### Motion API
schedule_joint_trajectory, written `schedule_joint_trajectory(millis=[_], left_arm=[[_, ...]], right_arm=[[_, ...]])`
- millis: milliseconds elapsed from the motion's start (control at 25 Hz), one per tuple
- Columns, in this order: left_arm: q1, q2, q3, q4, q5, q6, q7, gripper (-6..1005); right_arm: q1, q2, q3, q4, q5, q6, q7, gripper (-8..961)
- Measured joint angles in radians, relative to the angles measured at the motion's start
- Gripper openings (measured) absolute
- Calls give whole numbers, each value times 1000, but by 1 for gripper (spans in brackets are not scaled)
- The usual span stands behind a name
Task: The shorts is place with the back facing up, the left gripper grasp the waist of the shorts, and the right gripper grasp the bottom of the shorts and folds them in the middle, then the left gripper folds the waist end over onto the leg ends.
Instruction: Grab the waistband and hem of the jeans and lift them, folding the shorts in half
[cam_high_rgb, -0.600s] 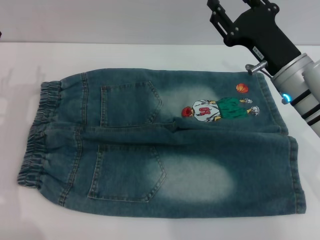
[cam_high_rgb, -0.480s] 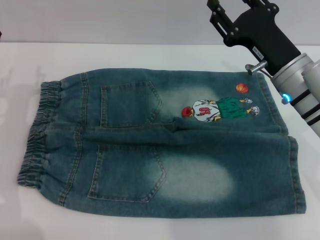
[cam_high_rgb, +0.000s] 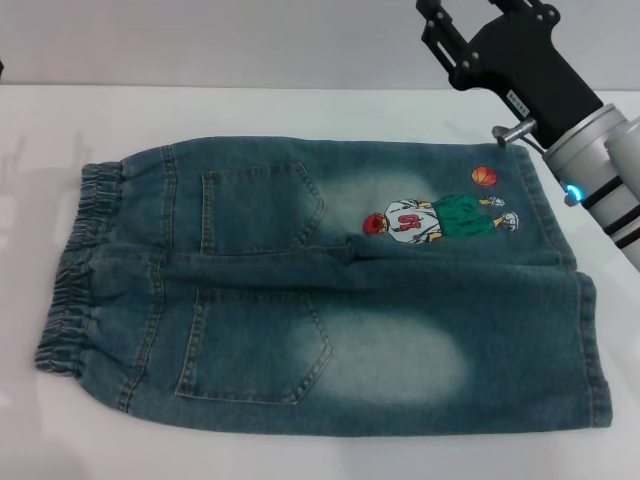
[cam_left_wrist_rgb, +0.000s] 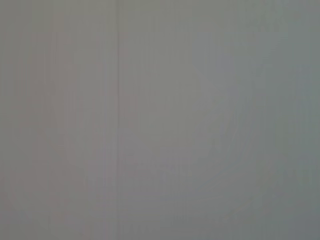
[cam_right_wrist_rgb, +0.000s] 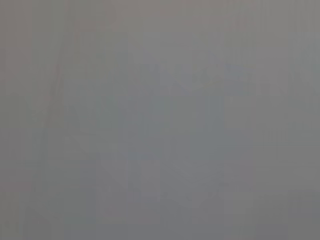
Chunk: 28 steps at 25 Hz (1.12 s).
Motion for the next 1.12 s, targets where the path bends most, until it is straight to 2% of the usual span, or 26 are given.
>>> schedule_joint_trajectory(millis=[320,560,720,880,1000,1040,1080,1120], left_arm=[[-1,-2,-34,-11,-1,21,-15,769],[0,3,-18,-4,6,26,-146,768],[12,8,98,70,8,-9,-315,768],[33,11,245,195,9,-87,-520,768],[43,17,323,266,9,-121,-634,767],[43,17,323,266,9,-121,-634,767],[56,27,393,325,10,-134,-739,767],[58,30,404,331,10,-135,-757,767]], right_arm=[[4,-1,5,1,11,0,0,547],[5,-2,5,2,24,1,-2,546],[2,-2,12,2,24,2,-4,546],[-3,-2,24,2,24,2,-2,547],[-4,-2,30,8,24,2,-1,547],[-4,-2,31,10,24,2,-1,547],[-4,-2,33,11,24,2,-1,547],[-4,-2,36,12,24,2,-1,547]])
